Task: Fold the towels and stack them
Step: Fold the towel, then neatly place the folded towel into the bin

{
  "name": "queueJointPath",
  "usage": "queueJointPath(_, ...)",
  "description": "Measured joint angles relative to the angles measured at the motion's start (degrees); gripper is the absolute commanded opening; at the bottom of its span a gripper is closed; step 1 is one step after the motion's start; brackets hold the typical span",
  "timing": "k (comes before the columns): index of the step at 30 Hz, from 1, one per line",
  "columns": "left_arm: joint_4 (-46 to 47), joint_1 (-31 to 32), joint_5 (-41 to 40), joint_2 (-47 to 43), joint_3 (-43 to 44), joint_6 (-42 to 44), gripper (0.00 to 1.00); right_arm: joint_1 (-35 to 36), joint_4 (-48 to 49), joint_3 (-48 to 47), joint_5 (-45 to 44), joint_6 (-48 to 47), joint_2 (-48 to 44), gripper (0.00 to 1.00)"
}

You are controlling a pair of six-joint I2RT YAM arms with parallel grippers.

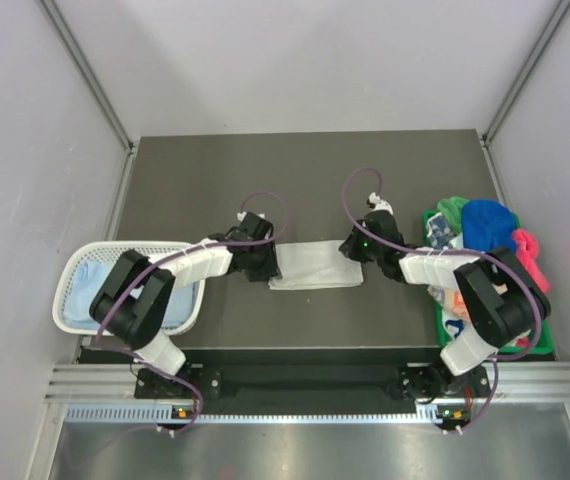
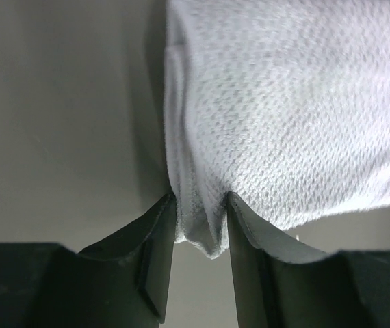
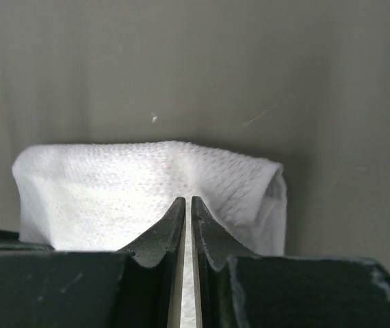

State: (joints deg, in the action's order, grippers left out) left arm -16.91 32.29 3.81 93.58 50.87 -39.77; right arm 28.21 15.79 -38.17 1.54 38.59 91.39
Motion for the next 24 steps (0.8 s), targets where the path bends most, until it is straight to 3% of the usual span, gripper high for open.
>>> queueJointPath(5, -0.90, 4.68, -1.33, -4.33, -4.31, -3.67, 0.41, 3.74, -6.73, -4.02, -4.46, -1.25, -3.30, 0.09)
queueJointPath(9, -3.26, 5.60, -2.49, -8.83, -7.08, -5.79, 0.55, 7.43, -10.45, -6.99, -7.63, -1.64, -4.92, 0.11)
queueJointPath(13, -8.24, 5.27, -6.78, -14.71, -6.45, -5.97, 0.62, 12.22, -13.68, -9.09, -11.08, -1.57, -5.09, 0.16)
queueJointPath(17, -15.08, 2.97, -10.99, -21.03, -0.98, -4.74, 0.63, 17.42, -16.59, -10.93, -14.32, -1.31, -4.94, 0.23)
queueJointPath(19, -17.97, 1.62, -13.03, -24.00, 3.06, -3.85, 0.64, 19.96, -18.21, -12.57, -16.11, -1.09, -4.20, 0.32)
queueJointPath(24, -22.36, -0.39, -18.23, -32.87, 13.99, -1.92, 0.64, 27.19, -23.96, -21.22, -22.01, -1.07, 1.40, 0.45)
